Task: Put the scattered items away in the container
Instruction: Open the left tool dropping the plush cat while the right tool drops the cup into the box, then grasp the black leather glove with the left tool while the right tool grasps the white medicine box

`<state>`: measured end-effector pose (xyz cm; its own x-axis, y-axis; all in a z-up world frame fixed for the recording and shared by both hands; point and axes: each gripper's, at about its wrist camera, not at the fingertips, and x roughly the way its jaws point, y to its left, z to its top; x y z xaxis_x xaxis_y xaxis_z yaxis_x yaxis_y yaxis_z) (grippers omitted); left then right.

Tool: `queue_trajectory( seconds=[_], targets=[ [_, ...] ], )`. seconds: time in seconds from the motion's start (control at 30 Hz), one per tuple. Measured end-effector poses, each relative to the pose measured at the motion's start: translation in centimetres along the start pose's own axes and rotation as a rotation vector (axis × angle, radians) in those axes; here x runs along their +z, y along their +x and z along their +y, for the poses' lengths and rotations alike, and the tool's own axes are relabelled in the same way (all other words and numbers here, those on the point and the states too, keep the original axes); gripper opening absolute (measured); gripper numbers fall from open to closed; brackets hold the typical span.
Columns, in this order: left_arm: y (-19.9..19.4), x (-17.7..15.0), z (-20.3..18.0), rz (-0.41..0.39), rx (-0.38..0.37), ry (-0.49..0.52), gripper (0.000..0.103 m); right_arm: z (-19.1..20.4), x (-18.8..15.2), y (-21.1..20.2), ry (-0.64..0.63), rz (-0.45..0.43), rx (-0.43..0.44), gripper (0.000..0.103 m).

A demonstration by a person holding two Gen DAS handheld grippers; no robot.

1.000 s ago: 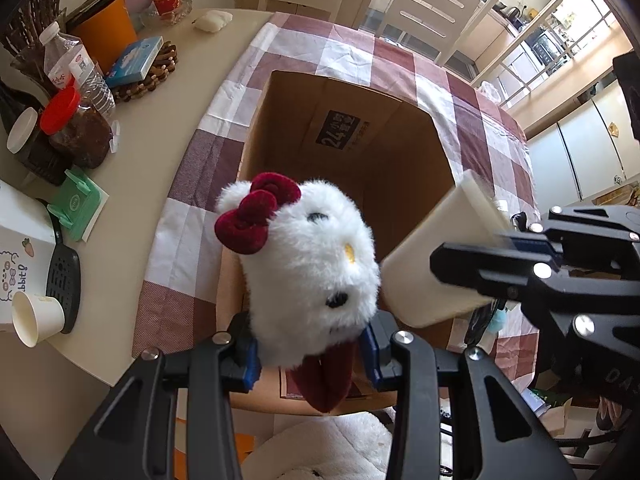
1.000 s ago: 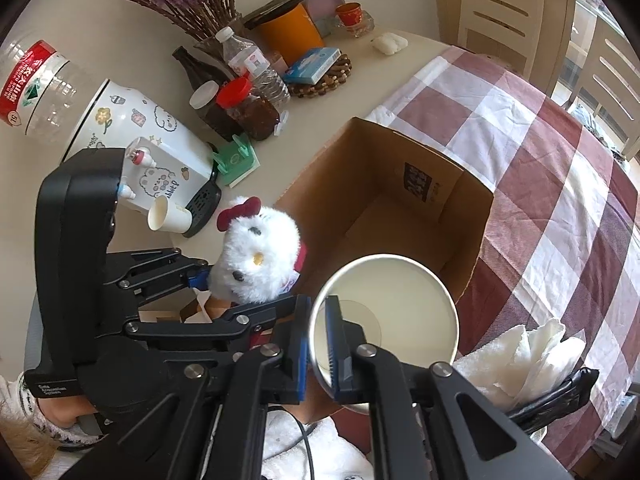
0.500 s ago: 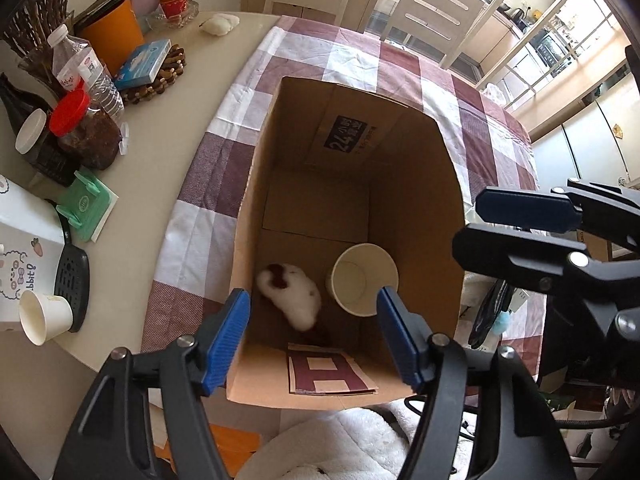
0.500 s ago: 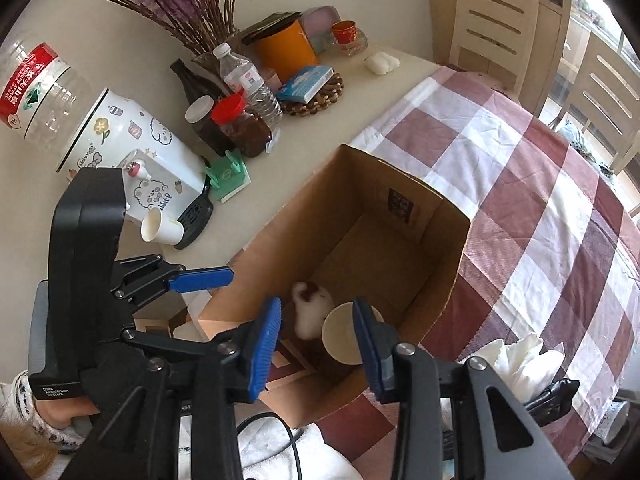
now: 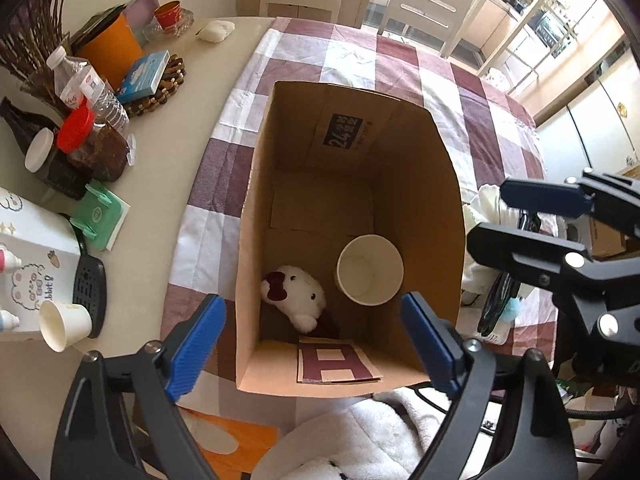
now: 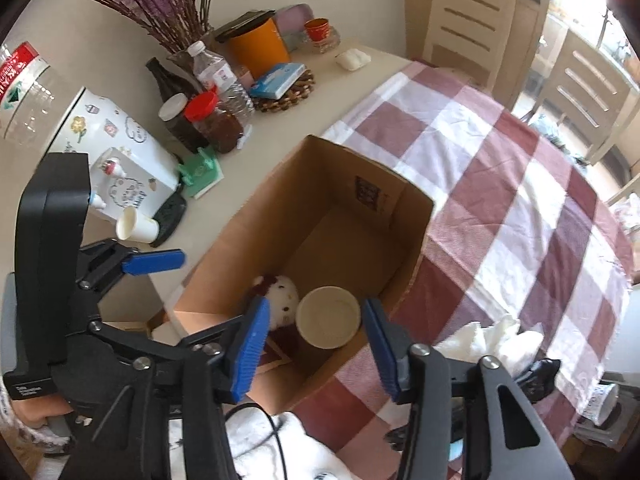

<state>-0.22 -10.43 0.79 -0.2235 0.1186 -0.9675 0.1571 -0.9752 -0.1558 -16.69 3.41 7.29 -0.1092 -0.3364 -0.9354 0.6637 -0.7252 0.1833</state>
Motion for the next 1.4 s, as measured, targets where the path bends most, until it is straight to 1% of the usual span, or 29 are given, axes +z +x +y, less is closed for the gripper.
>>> queue_trajectory(
  seconds=[0.1,0.2,0.53,0.8,1.1,1.4],
  targets=[
    [-0.1,0.0,-0.3,0.009,0.009,0.009,0.091,-0.1,-0.2,-0.3,0.007,-0.003,-0.043,0.060],
    [-0.1,0.2,-0.6,0.022,0.022,0.010,0.092,-0.4,-0.3,-0.3,0.023,0.009,-0.072,0.060],
    [-0.5,0.5,-1.4,0.035,0.043,0.028,0.092,-2.0,-1.7,-0.9,0.090,0.007,-0.095,0.060],
    [-0.8,0.7,-3.1,0.038,0.051,0.065,0.092,-4.3,-3.9,-1.9,0.177,-0.005,-0.108,0.060],
    [-1.0,0.8,-6.2,0.041,0.038,0.115,0.092,-7.7,-7.5,-3.7,0.297,-0.027,-0.130,0.060],
    [-1.0,0.5,-11.7,0.044,0.032,0.223,0.092,-11.3,-12.2,-5.3,0.423,-0.052,-0.146,0.060]
  ],
)
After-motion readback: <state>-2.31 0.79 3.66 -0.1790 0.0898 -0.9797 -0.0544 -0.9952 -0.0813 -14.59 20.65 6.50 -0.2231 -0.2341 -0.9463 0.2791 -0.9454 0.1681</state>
